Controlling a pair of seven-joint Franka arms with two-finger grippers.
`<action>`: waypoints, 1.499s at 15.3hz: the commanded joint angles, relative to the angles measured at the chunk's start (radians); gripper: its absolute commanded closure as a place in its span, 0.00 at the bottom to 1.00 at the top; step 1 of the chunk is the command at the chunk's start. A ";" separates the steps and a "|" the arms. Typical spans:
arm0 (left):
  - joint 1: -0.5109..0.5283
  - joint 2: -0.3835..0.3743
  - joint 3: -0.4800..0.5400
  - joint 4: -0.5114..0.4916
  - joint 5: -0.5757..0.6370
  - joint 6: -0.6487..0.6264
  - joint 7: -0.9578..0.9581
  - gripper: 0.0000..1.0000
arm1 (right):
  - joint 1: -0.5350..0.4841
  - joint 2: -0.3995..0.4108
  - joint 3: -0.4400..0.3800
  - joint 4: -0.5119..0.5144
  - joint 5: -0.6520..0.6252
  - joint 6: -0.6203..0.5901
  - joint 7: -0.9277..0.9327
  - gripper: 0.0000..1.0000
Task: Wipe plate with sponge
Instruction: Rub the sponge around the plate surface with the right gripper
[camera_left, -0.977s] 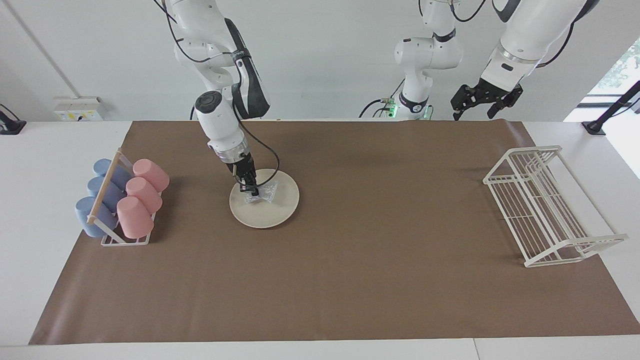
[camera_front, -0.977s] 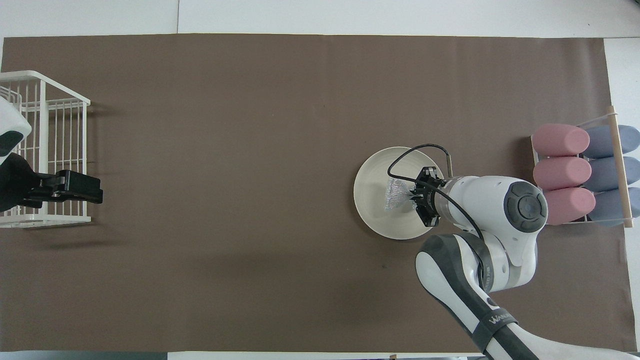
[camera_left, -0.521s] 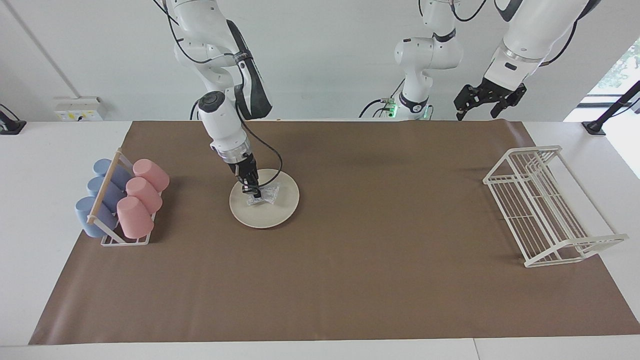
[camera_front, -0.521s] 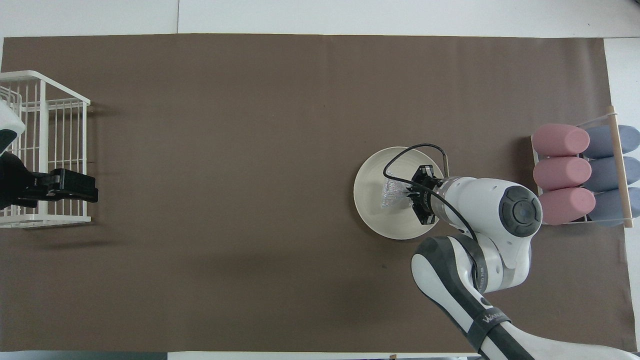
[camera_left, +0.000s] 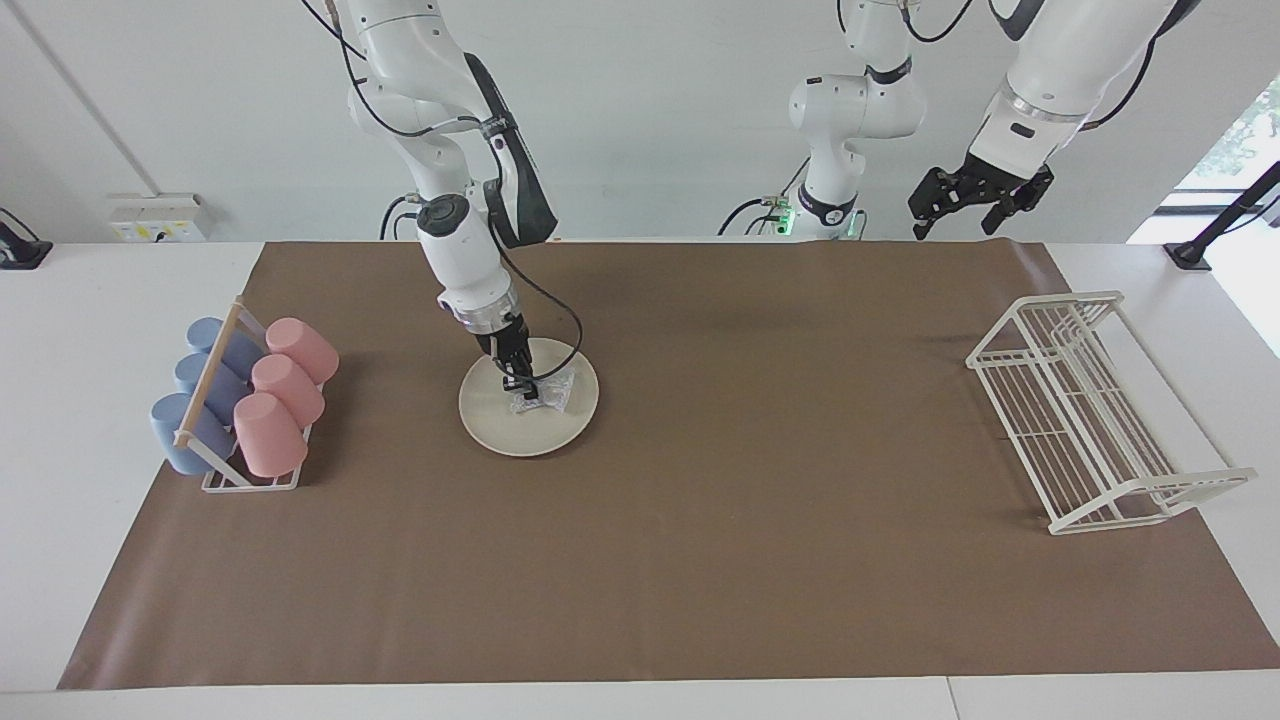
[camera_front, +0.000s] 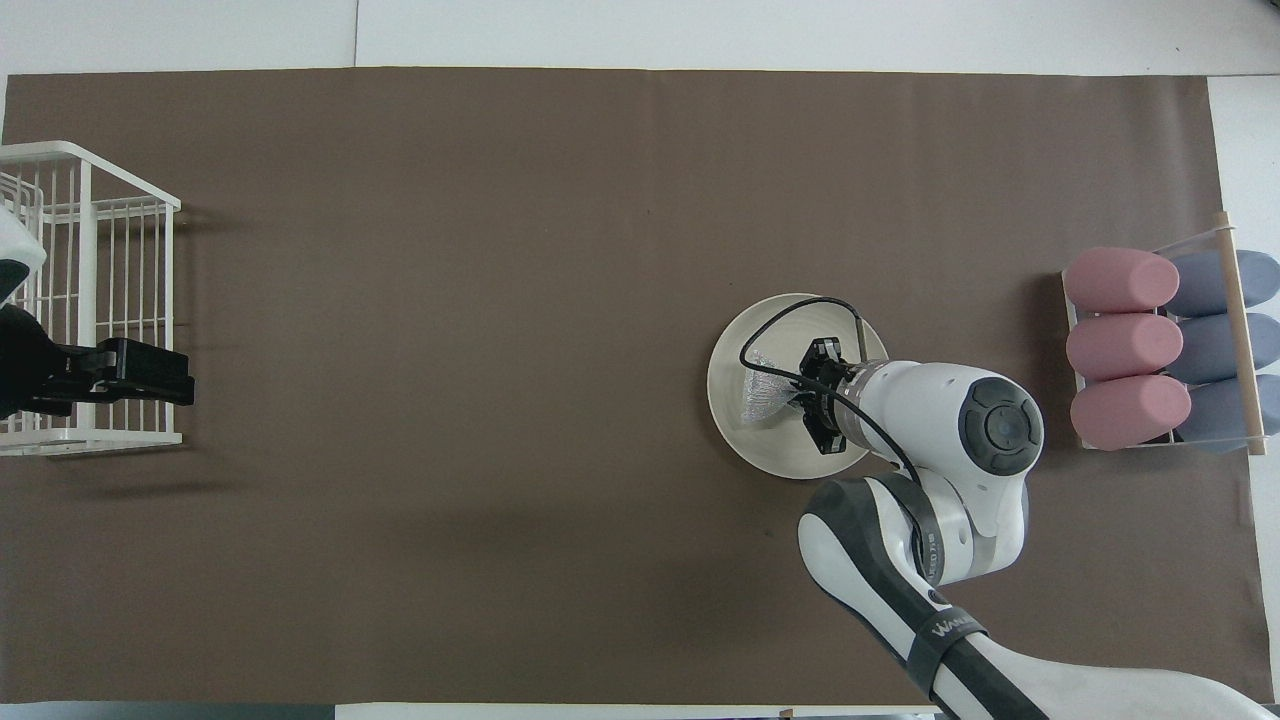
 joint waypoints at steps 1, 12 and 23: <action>0.004 -0.012 -0.005 0.004 0.014 -0.022 -0.011 0.00 | -0.043 0.023 -0.001 -0.006 -0.005 0.010 -0.019 1.00; -0.001 -0.012 -0.005 0.004 0.014 -0.019 -0.011 0.00 | -0.162 0.023 0.002 -0.006 -0.084 -0.007 -0.072 1.00; -0.001 -0.012 -0.005 0.003 0.014 -0.019 -0.011 0.00 | 0.064 0.043 0.006 0.041 -0.083 0.056 0.204 1.00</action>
